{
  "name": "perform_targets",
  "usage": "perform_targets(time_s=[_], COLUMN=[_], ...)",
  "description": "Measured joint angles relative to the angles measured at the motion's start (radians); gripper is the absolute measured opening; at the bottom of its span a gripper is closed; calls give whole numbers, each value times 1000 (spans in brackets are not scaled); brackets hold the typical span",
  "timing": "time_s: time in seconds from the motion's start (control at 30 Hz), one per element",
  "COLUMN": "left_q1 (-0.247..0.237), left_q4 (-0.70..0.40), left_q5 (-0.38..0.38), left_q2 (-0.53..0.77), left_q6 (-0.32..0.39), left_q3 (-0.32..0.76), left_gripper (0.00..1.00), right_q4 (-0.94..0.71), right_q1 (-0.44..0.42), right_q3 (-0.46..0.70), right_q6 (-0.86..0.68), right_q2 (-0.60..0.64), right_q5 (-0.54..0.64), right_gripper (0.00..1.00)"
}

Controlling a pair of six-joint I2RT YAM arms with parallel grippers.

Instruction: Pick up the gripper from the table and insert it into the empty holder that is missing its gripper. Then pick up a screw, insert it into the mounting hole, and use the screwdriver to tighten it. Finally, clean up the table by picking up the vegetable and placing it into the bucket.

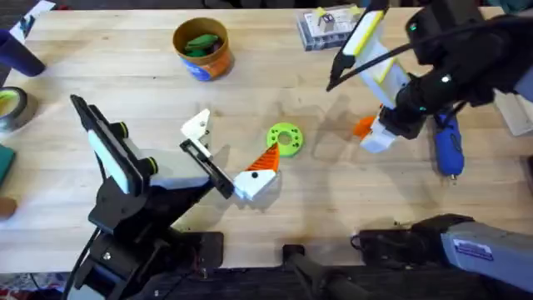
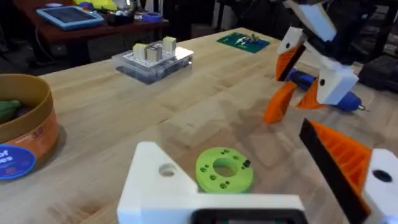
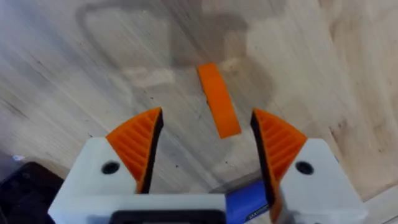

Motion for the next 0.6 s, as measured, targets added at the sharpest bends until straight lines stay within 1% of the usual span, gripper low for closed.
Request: perform_targets(time_s=[0.23,0.43,0.47,0.5,0.53,0.57,0.6], left_q1=[0,0,0,0,0,0,0], left_q4=[0,0,0,0,0,0,0], left_q5=[0,0,0,0,0,0,0], left_q2=[0,0,0,0,0,0,0], left_q6=[0,0,0,0,0,0,0], left_q3=[0,0,0,0,0,0,0], left_gripper=[992,992,992,992,992,992,992], right_q4=[2,11,12,14,18,21,23], right_q1=[0,0,0,0,0,0,0], right_q3=[0,0,0,0,0,0,0], right_q6=[-25,-33,-37,-40,-40,-38,-41], right_q2=[77,103,103,103,103,103,103], right_q5=[37,63,64,66,67,68,69], right_gripper=[852,851,806,720,581,463,367])
